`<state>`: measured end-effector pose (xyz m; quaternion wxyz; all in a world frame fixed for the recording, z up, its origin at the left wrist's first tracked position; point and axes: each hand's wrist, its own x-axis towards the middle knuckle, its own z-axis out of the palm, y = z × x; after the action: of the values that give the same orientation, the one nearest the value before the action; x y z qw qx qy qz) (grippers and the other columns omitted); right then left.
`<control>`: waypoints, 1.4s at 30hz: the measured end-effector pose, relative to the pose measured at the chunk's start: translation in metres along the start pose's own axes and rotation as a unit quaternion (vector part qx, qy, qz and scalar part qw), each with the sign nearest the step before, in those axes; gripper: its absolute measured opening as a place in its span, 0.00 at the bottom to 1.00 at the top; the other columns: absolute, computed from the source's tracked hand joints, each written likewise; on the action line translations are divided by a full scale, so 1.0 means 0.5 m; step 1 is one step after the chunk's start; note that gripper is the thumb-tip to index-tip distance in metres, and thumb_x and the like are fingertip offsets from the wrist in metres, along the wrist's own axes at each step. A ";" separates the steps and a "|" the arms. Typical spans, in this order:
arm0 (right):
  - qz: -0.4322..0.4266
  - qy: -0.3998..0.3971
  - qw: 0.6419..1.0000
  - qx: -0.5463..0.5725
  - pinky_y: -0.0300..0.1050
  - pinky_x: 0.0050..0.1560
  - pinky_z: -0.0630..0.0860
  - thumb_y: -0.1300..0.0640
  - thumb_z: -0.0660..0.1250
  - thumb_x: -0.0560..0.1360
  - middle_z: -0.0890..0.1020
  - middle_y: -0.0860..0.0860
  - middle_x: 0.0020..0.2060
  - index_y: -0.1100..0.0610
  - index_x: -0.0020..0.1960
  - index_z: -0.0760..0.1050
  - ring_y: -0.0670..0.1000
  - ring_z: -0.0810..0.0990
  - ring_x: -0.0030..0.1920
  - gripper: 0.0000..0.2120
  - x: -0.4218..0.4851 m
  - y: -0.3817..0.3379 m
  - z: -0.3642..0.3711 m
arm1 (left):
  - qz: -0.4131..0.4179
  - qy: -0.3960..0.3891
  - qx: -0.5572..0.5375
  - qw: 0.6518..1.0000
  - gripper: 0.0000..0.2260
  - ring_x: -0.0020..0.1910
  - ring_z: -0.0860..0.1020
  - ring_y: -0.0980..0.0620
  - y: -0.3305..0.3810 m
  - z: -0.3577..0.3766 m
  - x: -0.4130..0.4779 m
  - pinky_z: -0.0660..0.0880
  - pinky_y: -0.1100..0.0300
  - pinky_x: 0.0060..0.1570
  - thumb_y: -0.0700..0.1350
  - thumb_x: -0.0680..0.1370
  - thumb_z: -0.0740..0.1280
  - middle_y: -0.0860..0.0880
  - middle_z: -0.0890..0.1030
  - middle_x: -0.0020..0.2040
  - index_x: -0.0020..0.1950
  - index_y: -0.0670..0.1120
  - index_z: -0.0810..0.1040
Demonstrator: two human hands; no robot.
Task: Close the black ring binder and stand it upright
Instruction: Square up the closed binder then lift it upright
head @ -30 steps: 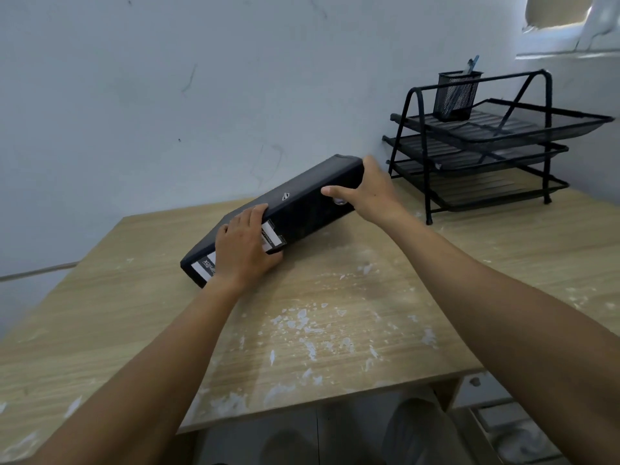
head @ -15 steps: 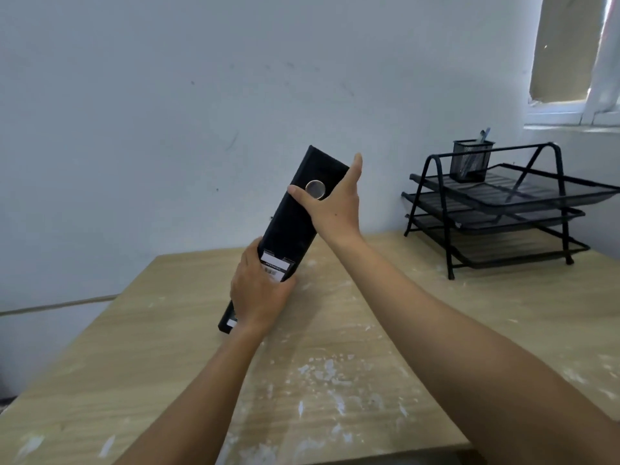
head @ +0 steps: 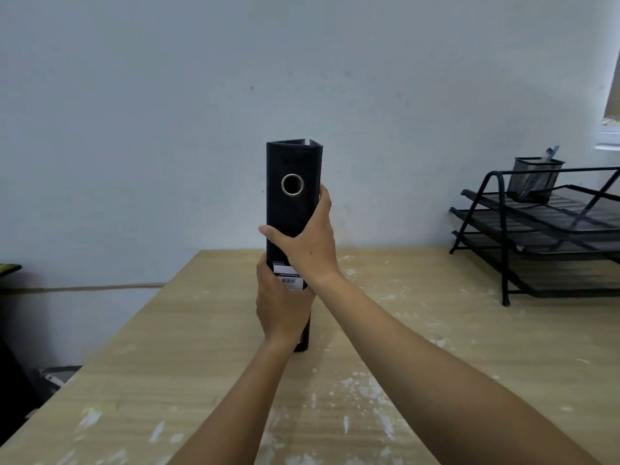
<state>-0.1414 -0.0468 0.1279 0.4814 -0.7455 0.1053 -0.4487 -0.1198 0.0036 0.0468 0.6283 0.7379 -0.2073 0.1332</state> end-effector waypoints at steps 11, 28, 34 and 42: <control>-0.029 -0.009 0.999 -0.021 0.56 0.67 0.71 0.42 0.78 0.62 0.67 0.49 0.72 0.50 0.77 0.48 0.51 0.69 0.70 0.54 0.018 -0.020 0.038 | 0.007 -0.001 -0.017 1.000 0.42 0.49 0.79 0.51 -0.048 -0.014 -0.004 0.75 0.58 0.37 0.56 0.63 0.75 0.56 0.73 0.58 0.70 0.58 0.55; -0.042 -0.008 0.999 0.025 0.53 0.60 0.77 0.52 0.77 0.64 0.71 0.47 0.67 0.46 0.75 0.51 0.51 0.74 0.65 0.49 -0.005 0.001 0.052 | -0.005 0.011 -0.086 0.996 0.44 0.57 0.66 0.79 -0.089 -0.003 -0.042 0.66 0.81 0.48 0.47 0.66 0.78 0.81 0.62 0.57 0.63 0.74 0.52; -0.051 -0.020 0.998 0.039 0.53 0.57 0.78 0.50 0.76 0.63 0.72 0.45 0.65 0.44 0.74 0.52 0.50 0.76 0.62 0.47 0.000 -0.015 0.101 | 0.010 0.049 -0.088 0.995 0.43 0.55 0.65 0.82 -0.105 -0.040 -0.017 0.63 0.85 0.46 0.43 0.64 0.79 0.81 0.66 0.55 0.60 0.75 0.55; -0.048 -0.049 0.996 0.055 0.52 0.60 0.77 0.50 0.77 0.64 0.71 0.46 0.67 0.44 0.74 0.51 0.49 0.75 0.63 0.48 0.042 -0.040 0.242 | 0.026 0.062 -0.083 0.994 0.40 0.57 0.71 0.74 -0.165 -0.134 0.106 0.68 0.80 0.48 0.43 0.65 0.79 0.68 0.71 0.59 0.68 0.65 0.60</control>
<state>-0.0417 0.0264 0.1401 0.5040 -0.7432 0.0207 -0.4396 -0.0296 0.0723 0.0108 0.6950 0.6683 -0.1973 0.1773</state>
